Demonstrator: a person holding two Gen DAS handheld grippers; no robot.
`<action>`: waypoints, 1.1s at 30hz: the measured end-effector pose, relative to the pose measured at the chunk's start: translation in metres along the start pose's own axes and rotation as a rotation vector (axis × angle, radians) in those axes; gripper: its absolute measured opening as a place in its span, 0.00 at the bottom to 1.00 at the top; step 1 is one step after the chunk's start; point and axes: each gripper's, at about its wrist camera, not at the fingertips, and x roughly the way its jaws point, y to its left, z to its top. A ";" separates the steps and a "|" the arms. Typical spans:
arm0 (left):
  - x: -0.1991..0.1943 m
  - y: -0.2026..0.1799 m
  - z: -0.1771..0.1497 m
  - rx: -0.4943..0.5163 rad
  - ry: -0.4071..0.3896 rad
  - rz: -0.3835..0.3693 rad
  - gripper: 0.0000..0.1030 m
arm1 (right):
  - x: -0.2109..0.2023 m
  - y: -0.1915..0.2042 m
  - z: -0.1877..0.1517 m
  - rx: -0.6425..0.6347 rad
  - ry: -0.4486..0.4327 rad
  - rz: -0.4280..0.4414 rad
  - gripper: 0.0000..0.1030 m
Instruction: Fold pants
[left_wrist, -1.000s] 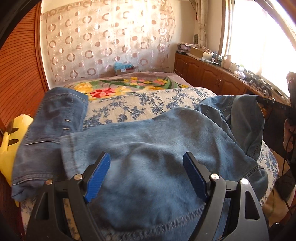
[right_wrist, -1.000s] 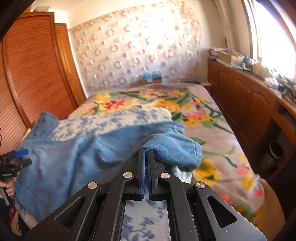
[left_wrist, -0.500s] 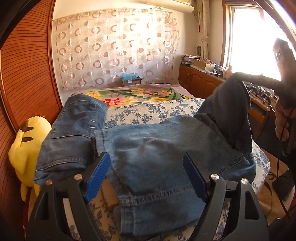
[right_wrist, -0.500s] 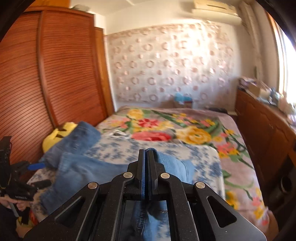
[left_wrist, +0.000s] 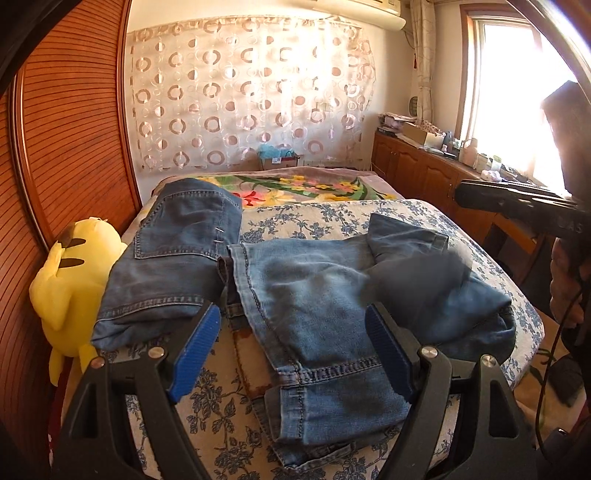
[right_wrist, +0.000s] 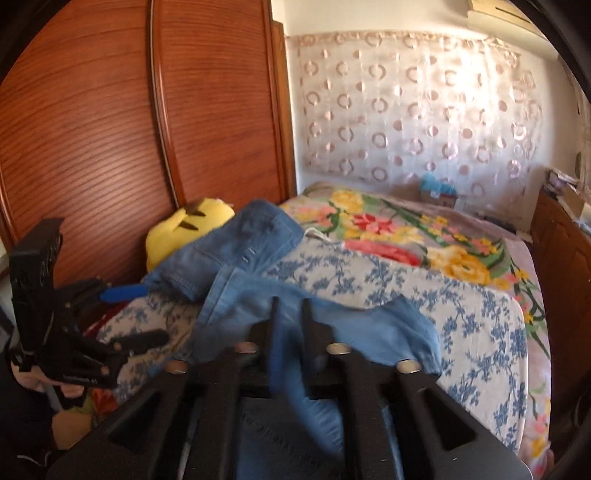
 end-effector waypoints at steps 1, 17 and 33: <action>0.001 -0.001 0.000 0.001 0.001 -0.003 0.79 | -0.001 -0.002 -0.002 -0.001 0.000 0.001 0.35; 0.034 -0.061 -0.004 0.077 0.060 -0.112 0.79 | -0.010 -0.069 -0.062 0.100 0.058 -0.158 0.51; 0.065 -0.133 -0.010 0.219 0.130 -0.214 0.77 | 0.002 -0.114 -0.135 0.215 0.103 -0.233 0.63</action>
